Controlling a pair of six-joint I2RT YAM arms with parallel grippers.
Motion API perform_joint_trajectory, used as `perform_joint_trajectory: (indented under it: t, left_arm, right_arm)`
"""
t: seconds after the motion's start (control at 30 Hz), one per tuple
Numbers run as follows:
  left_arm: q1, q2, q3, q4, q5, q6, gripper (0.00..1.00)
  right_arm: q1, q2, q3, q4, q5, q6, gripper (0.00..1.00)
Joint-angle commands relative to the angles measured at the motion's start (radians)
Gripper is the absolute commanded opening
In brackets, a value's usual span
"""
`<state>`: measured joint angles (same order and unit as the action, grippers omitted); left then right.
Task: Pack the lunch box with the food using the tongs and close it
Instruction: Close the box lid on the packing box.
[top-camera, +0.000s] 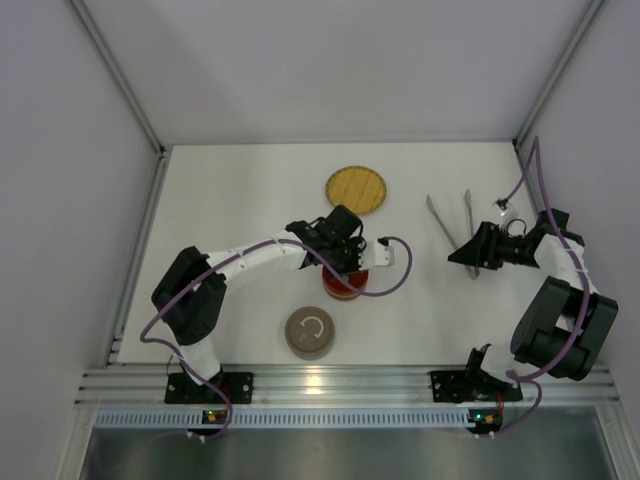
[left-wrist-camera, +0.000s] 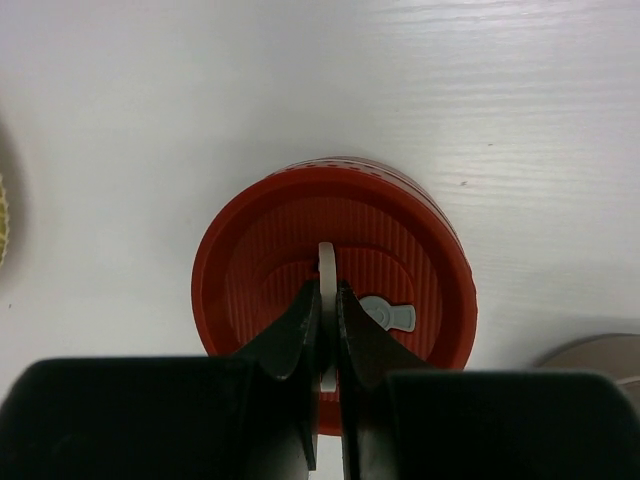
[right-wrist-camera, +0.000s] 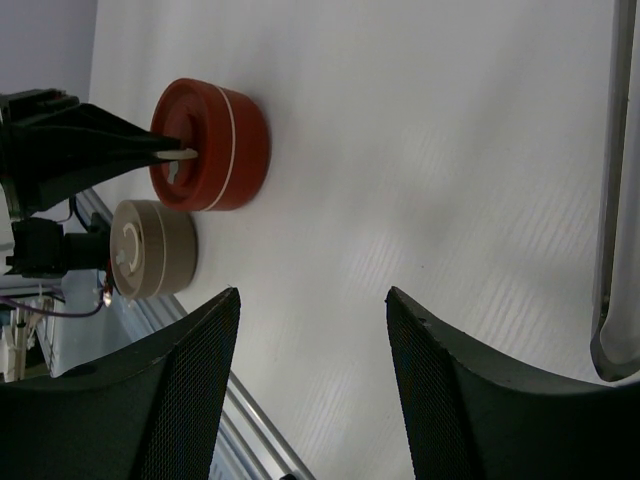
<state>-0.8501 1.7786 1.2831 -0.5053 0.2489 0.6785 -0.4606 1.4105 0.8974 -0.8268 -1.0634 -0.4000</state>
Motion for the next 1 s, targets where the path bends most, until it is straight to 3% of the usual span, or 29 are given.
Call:
perform_joint_trajectory:
  t: [0.0,0.27,0.43,0.57,0.6,0.67,0.7,0.83,0.97]
  left_arm:
    - [-0.085,0.087,-0.076,-0.325,0.087,0.016,0.00]
    - [-0.251,0.041,-0.090,-0.334,0.087,-0.017,0.00]
    - [-0.314,0.021,-0.088,-0.335,0.095,-0.030,0.10]
    - [-0.340,0.004,-0.084,-0.332,0.087,-0.039,0.27]
    - [-0.342,-0.005,-0.077,-0.332,0.087,-0.042,0.41]
    - [-0.342,-0.016,-0.068,-0.325,0.075,-0.051,0.56]
    - [-0.342,-0.030,-0.058,-0.323,0.070,-0.053,0.68]
    - [-0.342,-0.074,-0.009,-0.286,0.053,-0.114,0.98]
    - [-0.325,-0.117,0.065,-0.240,0.038,-0.197,0.98]
  right_arm:
    - [-0.016,-0.010,0.032,-0.006,-0.020,-0.017,0.60]
    - [-0.016,-0.013,0.032,-0.009,-0.020,-0.019,0.61]
    - [-0.016,-0.016,0.032,-0.011,-0.017,-0.022,0.61]
    - [-0.016,-0.019,0.034,-0.011,-0.017,-0.022,0.62]
    - [-0.016,-0.018,0.034,-0.011,-0.017,-0.023,0.62]
    - [-0.016,-0.019,0.034,-0.012,-0.017,-0.022,0.63]
    - [-0.016,-0.019,0.034,-0.011,-0.015,-0.023,0.64]
    - [-0.016,-0.024,0.032,-0.011,-0.013,-0.023,0.65]
    - [-0.016,-0.033,0.032,-0.011,-0.010,-0.022,0.65]
